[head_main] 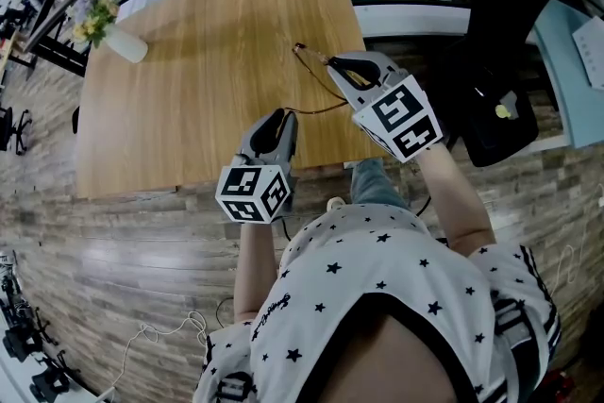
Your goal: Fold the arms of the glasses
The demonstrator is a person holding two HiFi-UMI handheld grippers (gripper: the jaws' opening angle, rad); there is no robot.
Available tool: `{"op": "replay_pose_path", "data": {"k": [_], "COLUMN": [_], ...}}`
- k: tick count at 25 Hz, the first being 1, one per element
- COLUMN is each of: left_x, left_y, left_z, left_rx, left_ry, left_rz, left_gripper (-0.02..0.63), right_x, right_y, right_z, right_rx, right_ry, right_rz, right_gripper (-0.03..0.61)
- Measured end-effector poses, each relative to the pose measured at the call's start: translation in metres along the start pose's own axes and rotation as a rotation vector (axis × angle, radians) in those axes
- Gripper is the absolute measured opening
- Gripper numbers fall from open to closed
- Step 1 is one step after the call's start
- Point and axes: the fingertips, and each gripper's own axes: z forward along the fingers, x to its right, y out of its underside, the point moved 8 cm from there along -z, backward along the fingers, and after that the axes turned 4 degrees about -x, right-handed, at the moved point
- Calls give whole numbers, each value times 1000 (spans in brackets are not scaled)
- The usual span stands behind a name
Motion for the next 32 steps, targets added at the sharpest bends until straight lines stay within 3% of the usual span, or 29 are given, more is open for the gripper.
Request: {"op": "replay_pose_path", "data": {"k": [11, 32], "left_x": [-1, 4], "left_y": [-16, -26], "left_z": [4, 23], "left_rx": [48, 51], "left_ry": [-38, -23], "left_rz": [-17, -27], "left_gripper": [31, 14], "right_x": [-17, -35], "right_y": [4, 13], "right_z": [1, 8], "right_rx": [-14, -42], "right_ry": [-60, -147], "right_rz": [-23, -60], "right_gripper": [22, 22]}}
